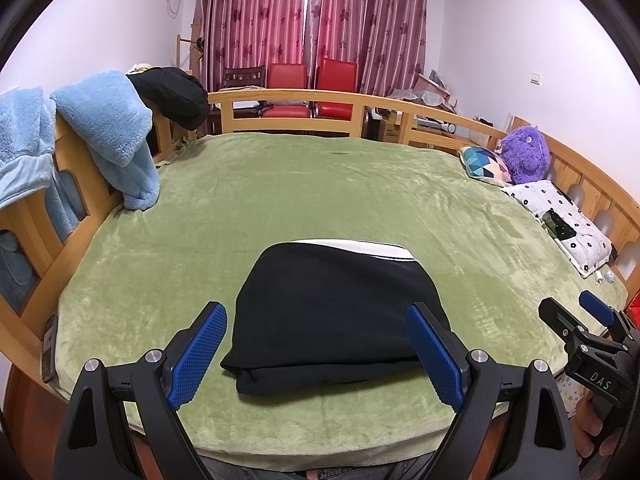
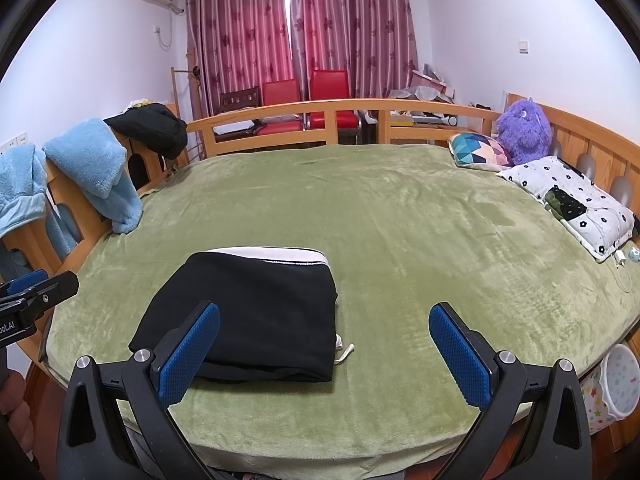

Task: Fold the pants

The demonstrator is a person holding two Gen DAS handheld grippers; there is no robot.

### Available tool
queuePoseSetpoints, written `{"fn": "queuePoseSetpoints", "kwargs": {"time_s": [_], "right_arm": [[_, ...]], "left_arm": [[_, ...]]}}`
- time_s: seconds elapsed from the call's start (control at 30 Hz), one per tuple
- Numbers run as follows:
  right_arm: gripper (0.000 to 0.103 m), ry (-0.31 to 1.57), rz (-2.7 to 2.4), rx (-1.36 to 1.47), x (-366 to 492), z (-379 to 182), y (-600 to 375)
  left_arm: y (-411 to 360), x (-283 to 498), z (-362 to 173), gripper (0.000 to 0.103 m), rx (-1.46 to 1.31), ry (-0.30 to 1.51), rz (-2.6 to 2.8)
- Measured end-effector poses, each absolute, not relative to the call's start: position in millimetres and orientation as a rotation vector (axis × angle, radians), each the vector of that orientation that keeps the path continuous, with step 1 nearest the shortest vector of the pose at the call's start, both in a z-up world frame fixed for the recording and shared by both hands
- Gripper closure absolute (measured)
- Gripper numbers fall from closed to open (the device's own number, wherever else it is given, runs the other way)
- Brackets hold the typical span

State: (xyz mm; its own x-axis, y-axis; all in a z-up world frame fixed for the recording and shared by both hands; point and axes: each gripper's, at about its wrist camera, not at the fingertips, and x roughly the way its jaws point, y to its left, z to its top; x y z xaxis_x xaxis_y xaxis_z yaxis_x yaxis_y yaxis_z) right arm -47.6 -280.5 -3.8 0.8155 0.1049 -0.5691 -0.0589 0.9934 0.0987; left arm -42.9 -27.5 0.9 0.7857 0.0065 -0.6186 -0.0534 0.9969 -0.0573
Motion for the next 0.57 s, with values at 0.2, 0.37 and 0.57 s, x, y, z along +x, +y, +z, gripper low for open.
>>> {"fn": "queuePoseSetpoints", "kwargs": {"time_s": [0.2,0.37,0.57], "right_arm": [[0.000,0.614,0.087,0.073,-47.8,-3.6,-279.8],[0.000,0.613,0.087,0.072,-47.0,-3.7,-280.6],[0.000,0.607,0.081,0.062,-44.0,-2.7,-275.9]], "left_arm": [[-28.8,-45.3,2.6,0.012,-0.087,0.663,0.038],[-29.6,-45.3,2.0,0.012,-0.091,0.665,0.040],[-30.5,-44.7,-0.2,0.012,-0.097,0.665,0.039]]}}
